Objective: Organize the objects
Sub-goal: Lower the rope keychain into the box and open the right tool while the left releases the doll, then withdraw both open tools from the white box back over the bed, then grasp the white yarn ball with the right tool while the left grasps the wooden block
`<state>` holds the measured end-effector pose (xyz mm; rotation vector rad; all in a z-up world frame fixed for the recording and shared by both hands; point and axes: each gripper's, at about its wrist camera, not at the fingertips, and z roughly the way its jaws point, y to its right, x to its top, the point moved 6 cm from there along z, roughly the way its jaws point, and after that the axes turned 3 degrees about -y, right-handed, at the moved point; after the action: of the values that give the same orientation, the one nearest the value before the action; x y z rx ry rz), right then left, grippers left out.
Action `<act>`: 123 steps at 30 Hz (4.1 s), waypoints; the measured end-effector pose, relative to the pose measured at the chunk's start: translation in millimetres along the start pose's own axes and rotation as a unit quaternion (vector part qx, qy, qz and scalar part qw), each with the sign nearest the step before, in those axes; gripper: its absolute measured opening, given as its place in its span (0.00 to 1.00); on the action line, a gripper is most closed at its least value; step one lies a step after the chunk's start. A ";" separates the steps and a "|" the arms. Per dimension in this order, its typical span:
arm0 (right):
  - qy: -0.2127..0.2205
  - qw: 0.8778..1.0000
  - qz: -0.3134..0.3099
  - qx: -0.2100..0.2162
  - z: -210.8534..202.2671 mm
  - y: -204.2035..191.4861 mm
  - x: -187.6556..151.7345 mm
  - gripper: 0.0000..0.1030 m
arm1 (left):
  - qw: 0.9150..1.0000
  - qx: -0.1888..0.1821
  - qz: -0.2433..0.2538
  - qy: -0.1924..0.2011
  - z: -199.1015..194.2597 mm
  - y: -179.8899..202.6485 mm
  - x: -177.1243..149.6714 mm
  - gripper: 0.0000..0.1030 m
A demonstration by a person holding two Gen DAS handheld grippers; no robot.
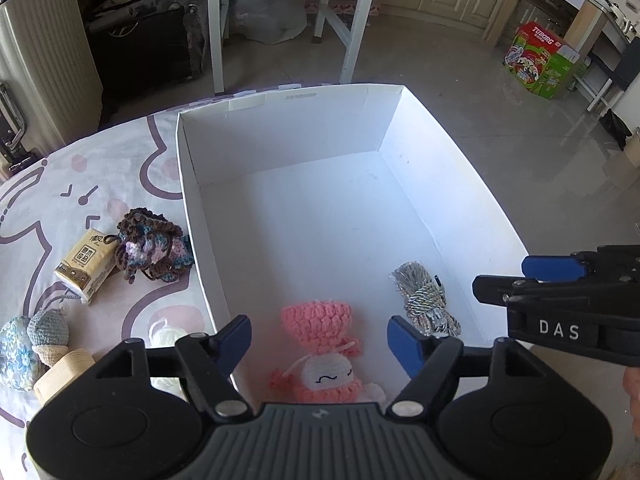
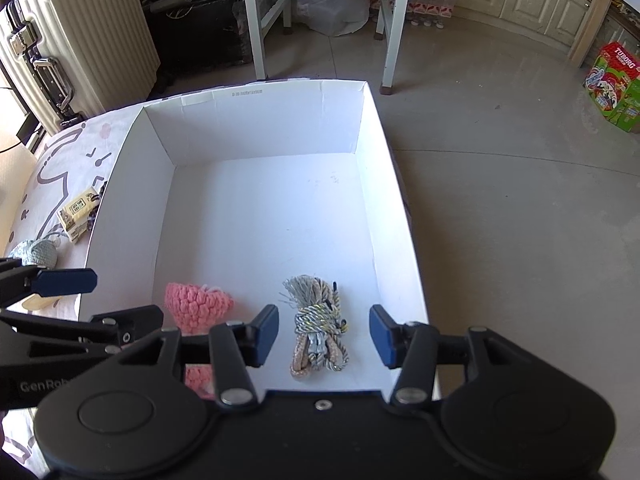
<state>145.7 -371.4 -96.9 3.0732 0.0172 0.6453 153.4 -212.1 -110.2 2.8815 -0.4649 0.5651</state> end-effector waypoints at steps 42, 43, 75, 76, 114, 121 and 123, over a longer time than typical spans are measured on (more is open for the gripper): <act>0.051 0.997 0.024 -0.045 -30.7 5.3 -12.1 1.00 | 0.997 0.029 -0.068 0.009 -28.0 -45.2 -21.0 0.99; 0.052 0.997 0.024 -0.042 -30.5 3.6 -11.4 1.00 | 0.997 0.032 -0.070 0.010 -29.3 -48.9 -21.8 0.99; 0.073 0.993 -0.083 0.034 -35.2 -144.3 20.1 1.00 | 0.978 0.106 -0.174 0.035 -84.7 -191.4 -62.6 1.00; 0.074 0.993 -0.085 0.036 -35.7 -148.4 20.0 1.00 | 0.978 0.107 -0.177 0.036 -86.5 -193.9 -64.1 1.00; 0.102 0.932 -0.343 0.064 12.0 -254.4 7.3 0.92 | 0.941 0.093 -0.323 -0.029 -16.4 -253.5 -81.5 1.00; 0.074 0.908 -0.408 0.061 40.1 -273.2 -12.8 0.88 | 0.938 0.102 -0.327 -0.051 8.6 -251.3 -76.3 1.00; 0.061 0.905 -0.417 0.058 47.8 -276.3 -16.9 0.87 | 0.938 0.105 -0.327 -0.054 14.2 -251.0 -74.6 1.00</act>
<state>146.6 -95.3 -148.5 2.6875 1.3101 0.7570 176.1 40.1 -178.4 3.0048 0.5705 0.3506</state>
